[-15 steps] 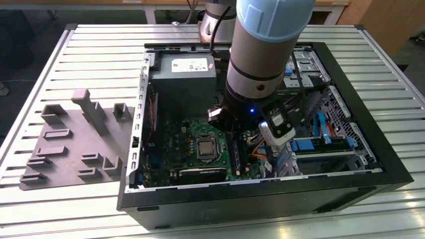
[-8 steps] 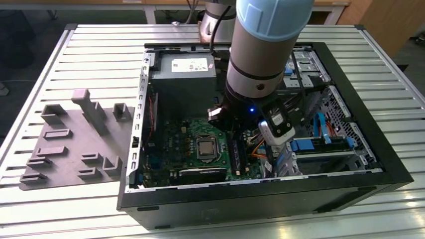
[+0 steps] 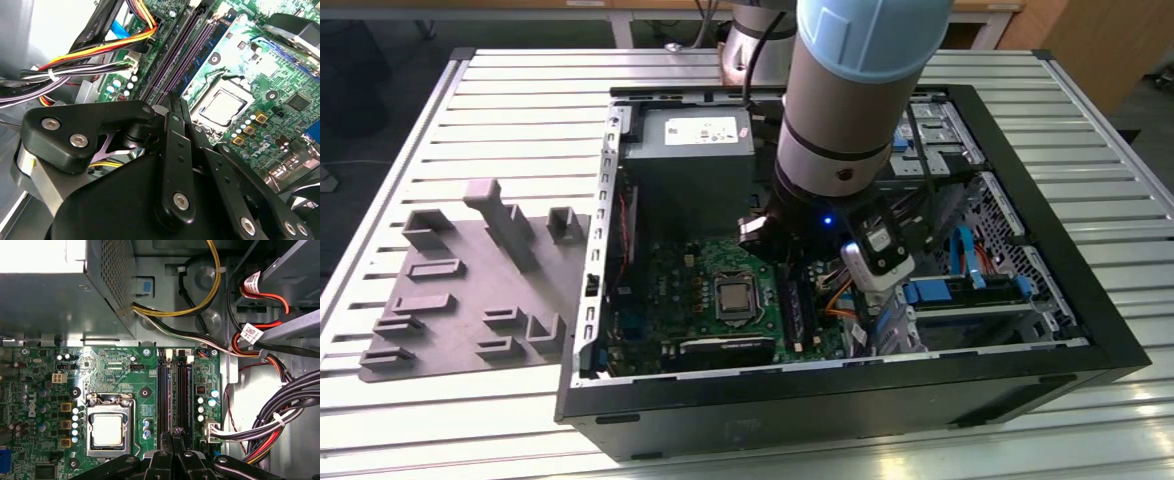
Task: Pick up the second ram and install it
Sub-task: 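Insert the second ram into the second slot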
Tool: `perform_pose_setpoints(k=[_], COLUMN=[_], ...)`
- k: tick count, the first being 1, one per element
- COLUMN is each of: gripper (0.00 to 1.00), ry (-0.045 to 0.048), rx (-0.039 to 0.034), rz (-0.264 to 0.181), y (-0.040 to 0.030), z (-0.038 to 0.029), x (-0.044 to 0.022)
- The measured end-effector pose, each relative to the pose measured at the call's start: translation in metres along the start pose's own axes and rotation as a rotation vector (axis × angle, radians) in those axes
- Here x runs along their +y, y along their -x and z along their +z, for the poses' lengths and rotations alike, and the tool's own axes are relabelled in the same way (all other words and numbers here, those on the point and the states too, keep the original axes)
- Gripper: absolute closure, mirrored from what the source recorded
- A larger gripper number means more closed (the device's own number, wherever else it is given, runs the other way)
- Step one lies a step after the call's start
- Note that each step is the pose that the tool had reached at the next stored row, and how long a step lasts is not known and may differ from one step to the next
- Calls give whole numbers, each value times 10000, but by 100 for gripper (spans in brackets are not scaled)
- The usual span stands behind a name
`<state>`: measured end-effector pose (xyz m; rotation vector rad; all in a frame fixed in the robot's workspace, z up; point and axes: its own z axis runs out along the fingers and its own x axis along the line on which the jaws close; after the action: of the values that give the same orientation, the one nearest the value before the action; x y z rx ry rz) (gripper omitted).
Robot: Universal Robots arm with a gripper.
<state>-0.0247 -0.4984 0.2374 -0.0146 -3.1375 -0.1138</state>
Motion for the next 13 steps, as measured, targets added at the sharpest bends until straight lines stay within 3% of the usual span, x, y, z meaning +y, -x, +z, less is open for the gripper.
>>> perform_pose_setpoints(k=[13], gripper=[89], ry=[0], rx=[0], rz=[-1], y=[0], z=[14], x=[20])
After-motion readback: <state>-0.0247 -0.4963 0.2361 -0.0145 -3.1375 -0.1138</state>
